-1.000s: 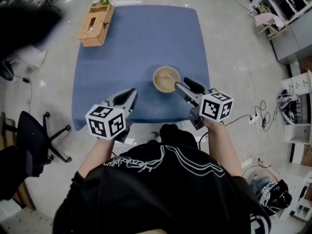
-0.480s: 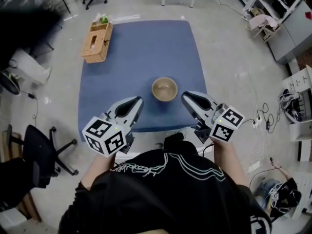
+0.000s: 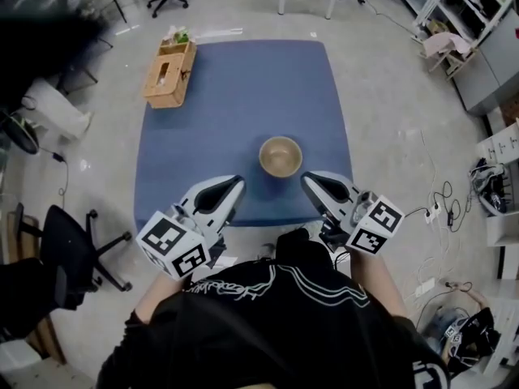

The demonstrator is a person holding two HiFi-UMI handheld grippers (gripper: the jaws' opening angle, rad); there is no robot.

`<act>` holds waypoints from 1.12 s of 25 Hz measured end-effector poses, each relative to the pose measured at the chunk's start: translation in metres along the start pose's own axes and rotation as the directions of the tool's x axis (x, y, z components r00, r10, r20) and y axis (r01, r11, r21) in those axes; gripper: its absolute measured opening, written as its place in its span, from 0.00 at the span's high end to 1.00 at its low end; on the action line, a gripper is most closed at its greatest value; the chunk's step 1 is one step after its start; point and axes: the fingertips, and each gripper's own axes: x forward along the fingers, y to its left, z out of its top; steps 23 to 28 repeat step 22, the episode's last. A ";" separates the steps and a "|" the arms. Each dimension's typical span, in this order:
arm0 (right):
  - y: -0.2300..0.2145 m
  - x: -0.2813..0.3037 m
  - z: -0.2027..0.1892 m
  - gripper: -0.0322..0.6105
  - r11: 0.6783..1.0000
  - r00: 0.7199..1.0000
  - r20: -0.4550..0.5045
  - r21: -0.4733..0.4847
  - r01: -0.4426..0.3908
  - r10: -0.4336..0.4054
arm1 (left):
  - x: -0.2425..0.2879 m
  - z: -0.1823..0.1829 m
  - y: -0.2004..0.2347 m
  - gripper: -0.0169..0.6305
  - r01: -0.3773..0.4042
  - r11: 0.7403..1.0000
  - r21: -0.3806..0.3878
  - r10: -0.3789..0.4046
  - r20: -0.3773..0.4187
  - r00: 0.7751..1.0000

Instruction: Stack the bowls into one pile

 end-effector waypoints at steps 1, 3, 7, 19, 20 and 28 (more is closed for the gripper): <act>0.001 0.002 -0.001 0.91 1.000 1.000 0.000 0.003 -0.009 0.009 | -0.001 0.000 0.001 0.93 -0.002 1.000 0.001 0.002 0.000 1.000; 0.004 0.006 -0.001 0.91 1.000 1.000 -0.005 0.003 -0.020 0.020 | -0.003 0.002 0.002 0.93 -0.007 1.000 0.004 0.007 0.002 1.000; 0.004 0.011 0.000 0.91 1.000 1.000 -0.009 0.003 -0.028 0.028 | -0.005 0.003 0.006 0.93 -0.015 1.000 0.002 0.015 0.001 1.000; -0.019 0.012 -0.003 0.91 1.000 1.000 -0.022 0.029 0.007 -0.006 | 0.015 -0.004 0.016 0.93 -0.016 1.000 0.025 0.017 -0.046 0.999; -0.022 0.012 -0.001 0.91 1.000 1.000 -0.018 0.027 0.008 -0.008 | 0.017 -0.003 0.018 0.93 -0.014 1.000 0.026 0.015 -0.044 0.999; -0.028 0.013 0.002 0.91 1.000 1.000 -0.012 0.022 0.012 -0.011 | 0.023 -0.001 0.020 0.93 -0.012 1.000 0.027 0.014 -0.042 0.999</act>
